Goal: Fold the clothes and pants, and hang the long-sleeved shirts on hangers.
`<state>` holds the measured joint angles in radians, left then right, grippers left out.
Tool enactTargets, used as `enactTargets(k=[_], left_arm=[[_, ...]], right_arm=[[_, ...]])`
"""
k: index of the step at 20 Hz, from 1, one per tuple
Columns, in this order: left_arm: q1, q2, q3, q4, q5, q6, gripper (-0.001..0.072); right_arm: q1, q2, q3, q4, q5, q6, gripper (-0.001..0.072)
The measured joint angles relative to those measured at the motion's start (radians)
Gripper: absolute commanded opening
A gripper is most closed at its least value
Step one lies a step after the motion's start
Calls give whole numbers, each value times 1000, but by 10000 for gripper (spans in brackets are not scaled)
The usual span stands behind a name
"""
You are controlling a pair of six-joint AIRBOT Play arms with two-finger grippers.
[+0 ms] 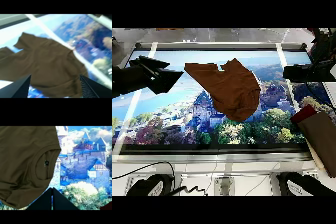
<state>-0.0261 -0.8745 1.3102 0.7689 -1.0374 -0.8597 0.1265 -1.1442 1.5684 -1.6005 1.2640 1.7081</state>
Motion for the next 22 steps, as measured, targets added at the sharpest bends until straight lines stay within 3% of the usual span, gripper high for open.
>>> enactTargets(k=[3,4,7,8,12,17,22], left_arm=[[0,-1,0,129,0,0,699],[0,-3,0,176,0,0,665],[0,-19,0,315,-1,0,231],[0,-29,0,354,0,0,167],[0,-93,0,472,0,0,165],[0,-189,0,512,0,-5,164],[3,-287,0,522,1,-84,165]], right_arm=[[0,0,0,0,0,0,14],[0,0,0,0,0,0,14],[0,0,0,0,0,0,14],[0,0,0,0,0,0,14],[0,0,0,0,0,0,14],[0,0,0,0,0,0,14],[0,0,0,8,0,-2,13]])
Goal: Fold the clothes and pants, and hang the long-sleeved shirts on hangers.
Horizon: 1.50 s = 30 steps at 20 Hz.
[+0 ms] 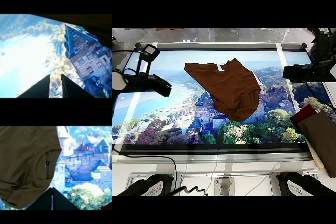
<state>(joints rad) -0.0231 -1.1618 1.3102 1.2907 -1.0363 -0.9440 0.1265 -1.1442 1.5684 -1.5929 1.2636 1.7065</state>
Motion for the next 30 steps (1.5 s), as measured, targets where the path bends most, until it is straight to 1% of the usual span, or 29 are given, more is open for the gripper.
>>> enactTargets(k=[3,5,7,8,9,10,11,12,15,17,20,21,22,23,24,25,26,28,30], left_arm=[[1,-41,0,3,0,-21,165],[1,-55,0,3,0,-27,165],[1,-63,0,3,0,-31,167],[1,-65,0,3,0,-34,169],[1,-67,0,2,0,-34,210],[1,-68,0,-1,0,-35,378],[1,-69,0,-8,0,-36,561],[1,-70,0,-17,0,-37,662],[0,-72,0,-53,0,-37,662],[0,-72,0,-70,4,-37,662],[0,-76,0,-82,6,-37,662],[0,-77,0,-85,6,-37,662],[0,-79,0,-86,6,-37,661],[0,-82,0,-88,7,-37,655],[0,-85,0,-89,7,-37,613],[0,-89,0,-90,7,-37,543],[0,-91,0,-93,8,-50,478],[0,-94,0,-105,18,-99,475],[0,-94,0,-116,42,-155,475]], right_arm=[[0,0,-37,5,23,-56,13],[0,0,-125,23,55,-92,13],[0,0,-266,93,60,-123,14],[0,0,-354,152,38,-133,52],[1,0,-438,215,-9,-138,221],[2,0,-520,285,-73,-142,502],[5,-2,-603,363,-160,-145,561],[6,-8,-673,439,-251,-147,559],[9,-72,-780,610,-432,-149,544],[10,-143,-797,700,-493,-151,543],[10,-253,-774,804,-543,-152,532],[10,-288,-758,827,-550,-153,421],[10,-317,-742,850,-558,-153,282],[10,-344,-727,867,-561,-153,168],[10,-368,-712,885,-564,-154,50],[10,-383,-699,897,-570,-154,14],[10,-395,-685,903,-572,-157,13],[10,-402,-649,899,-555,-189,13],[10,-381,-612,850,-492,-233,12]])
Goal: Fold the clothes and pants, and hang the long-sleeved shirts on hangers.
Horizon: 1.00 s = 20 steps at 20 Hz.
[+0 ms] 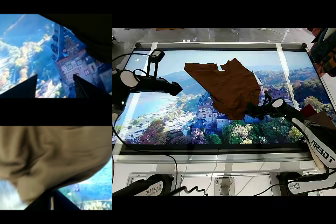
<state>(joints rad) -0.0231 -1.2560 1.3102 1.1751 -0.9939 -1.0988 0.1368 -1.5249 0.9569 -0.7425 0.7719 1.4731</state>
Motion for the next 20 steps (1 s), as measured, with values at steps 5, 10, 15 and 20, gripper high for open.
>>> enactTargets(k=[5,10,15,20], left_arm=[[6,5,0,5,32,-97,476],[35,3,0,18,36,-197,475],[22,-50,-1,19,-20,-230,476],[-37,-227,-1,-90,-32,-237,489]], right_arm=[[0,242,1,-243,218,-37,13],[0,688,-156,-444,450,35,13],[0,1126,-225,-641,595,179,13],[0,1328,-239,-726,637,243,13]])
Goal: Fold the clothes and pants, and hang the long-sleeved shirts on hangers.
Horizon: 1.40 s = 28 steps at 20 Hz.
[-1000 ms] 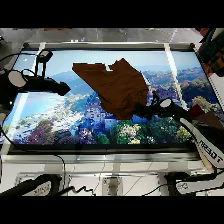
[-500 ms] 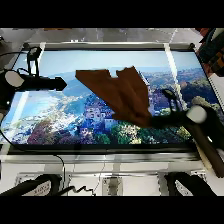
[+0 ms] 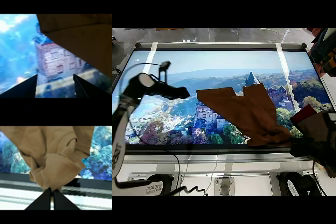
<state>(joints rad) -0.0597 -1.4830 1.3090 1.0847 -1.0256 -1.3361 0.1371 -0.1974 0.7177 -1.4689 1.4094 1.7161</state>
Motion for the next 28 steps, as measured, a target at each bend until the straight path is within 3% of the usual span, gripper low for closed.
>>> enactTargets(k=[5,14,15,16,17,18,24,28], left_arm=[[-21,-185,0,-171,137,-3,488],[-41,-340,2,-270,479,-3,482],[-49,-348,2,-273,504,-2,425],[-56,-354,2,-273,523,-2,235],[-64,-359,1,-272,538,-2,108],[-70,-362,1,-272,546,-3,32],[-75,-326,10,-266,579,-3,17],[-29,-165,15,-202,588,17,17]], right_arm=[[0,9,-3,-26,6,24,14],[0,-46,-3,-31,-29,35,14],[0,-53,-3,-31,-34,35,14],[0,-59,-3,-31,-36,36,14],[0,-65,-3,-32,-40,37,14],[0,-70,-3,-32,-43,38,14],[0,-80,8,-34,-68,38,14],[0,-82,55,-98,-206,38,14]])
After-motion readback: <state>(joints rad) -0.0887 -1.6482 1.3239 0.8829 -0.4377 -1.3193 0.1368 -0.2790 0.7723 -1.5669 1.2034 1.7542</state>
